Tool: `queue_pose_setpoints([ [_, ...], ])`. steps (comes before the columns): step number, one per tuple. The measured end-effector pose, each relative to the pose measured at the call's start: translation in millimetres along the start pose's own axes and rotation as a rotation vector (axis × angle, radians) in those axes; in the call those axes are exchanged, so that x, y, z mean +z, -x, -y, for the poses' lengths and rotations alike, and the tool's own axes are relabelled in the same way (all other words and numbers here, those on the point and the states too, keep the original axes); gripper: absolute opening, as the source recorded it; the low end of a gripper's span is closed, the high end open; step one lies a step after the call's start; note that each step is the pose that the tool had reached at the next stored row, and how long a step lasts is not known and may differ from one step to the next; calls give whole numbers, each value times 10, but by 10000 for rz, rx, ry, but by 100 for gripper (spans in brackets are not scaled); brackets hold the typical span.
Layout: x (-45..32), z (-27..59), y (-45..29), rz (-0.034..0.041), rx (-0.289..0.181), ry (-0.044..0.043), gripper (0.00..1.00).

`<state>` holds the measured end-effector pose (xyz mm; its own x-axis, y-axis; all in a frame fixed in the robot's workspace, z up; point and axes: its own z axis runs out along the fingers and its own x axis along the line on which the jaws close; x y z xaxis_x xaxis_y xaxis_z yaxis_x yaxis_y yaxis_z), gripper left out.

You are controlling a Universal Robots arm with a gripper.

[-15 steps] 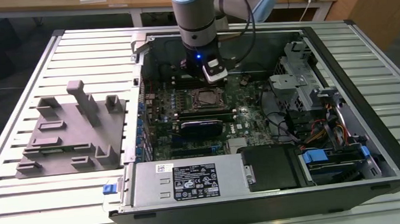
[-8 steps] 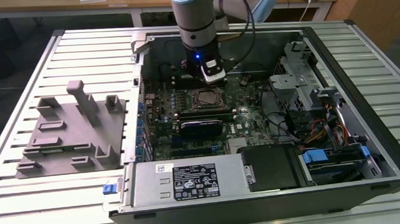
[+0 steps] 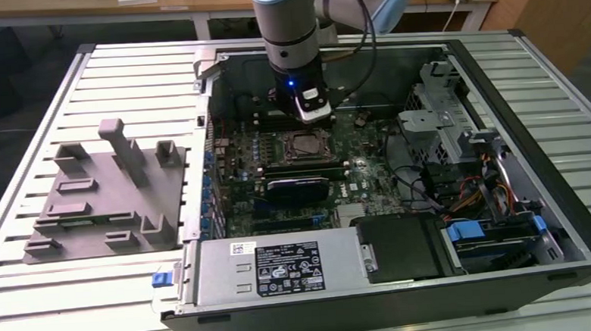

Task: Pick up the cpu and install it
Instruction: 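Install the first cpu locking lever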

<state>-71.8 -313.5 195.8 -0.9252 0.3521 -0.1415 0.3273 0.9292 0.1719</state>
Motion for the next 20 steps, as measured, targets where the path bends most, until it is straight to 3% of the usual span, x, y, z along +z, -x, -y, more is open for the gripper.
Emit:
queue_pose_setpoints([
  [6, 17, 2, -3, 77, 114, -148, 11],
  [12, 18, 0, -3, 90, 137, -157, 11],
  [20, -58, -13, 8, 93, 137, -156, 11],
])
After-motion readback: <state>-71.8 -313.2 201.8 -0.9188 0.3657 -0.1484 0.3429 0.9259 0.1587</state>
